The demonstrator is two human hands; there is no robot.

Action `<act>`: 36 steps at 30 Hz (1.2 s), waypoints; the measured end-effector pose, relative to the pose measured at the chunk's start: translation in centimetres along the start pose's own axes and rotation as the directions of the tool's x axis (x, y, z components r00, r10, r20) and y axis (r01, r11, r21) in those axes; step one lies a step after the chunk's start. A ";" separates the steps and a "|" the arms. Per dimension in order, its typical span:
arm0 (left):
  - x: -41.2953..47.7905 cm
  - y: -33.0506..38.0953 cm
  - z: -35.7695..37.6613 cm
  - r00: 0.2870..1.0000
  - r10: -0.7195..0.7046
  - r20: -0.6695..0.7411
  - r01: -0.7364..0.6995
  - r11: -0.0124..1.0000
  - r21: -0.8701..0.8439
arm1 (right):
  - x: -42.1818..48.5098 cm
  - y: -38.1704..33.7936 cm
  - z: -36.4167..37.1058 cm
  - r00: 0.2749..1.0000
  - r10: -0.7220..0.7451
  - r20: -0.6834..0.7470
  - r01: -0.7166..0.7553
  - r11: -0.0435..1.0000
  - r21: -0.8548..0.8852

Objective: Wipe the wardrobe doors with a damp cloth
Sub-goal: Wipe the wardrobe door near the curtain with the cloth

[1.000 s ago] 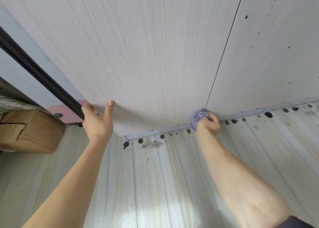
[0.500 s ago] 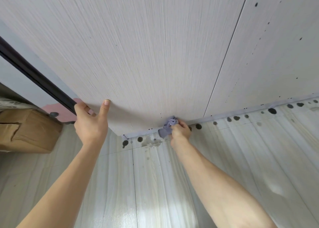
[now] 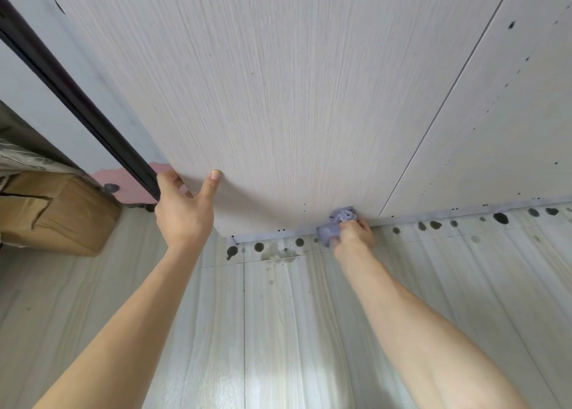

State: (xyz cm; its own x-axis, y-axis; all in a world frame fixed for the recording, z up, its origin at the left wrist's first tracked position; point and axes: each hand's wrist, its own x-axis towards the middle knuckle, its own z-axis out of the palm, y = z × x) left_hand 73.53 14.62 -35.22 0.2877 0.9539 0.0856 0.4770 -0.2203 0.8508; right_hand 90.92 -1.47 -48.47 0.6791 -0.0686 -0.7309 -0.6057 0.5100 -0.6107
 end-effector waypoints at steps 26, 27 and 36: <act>0.4 -0.9 -1.2 0.991 0.061 0.123 -0.061 0.998 -0.002 | -7.1 7.2 4.5 0.980 -0.035 0.194 0.090 0.955 -0.283; 0.5 -1.0 -1.3 0.991 0.061 0.123 -0.060 0.998 -0.011 | -6.4 6.3 4.0 0.979 -0.071 0.189 0.123 0.953 -0.276; 1.5 -2.0 -1.4 0.996 0.058 0.067 -0.056 0.998 -0.038 | -6.0 -0.2 0.6 0.973 -0.120 0.199 0.158 0.969 -0.189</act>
State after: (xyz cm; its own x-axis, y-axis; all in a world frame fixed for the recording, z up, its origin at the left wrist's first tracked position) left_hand 71.84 16.77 -36.05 0.3703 0.9235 0.1000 0.4286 -0.2653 0.8636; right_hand 87.16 -0.64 -43.77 0.8154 0.0429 -0.5772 -0.5583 0.3216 -0.7648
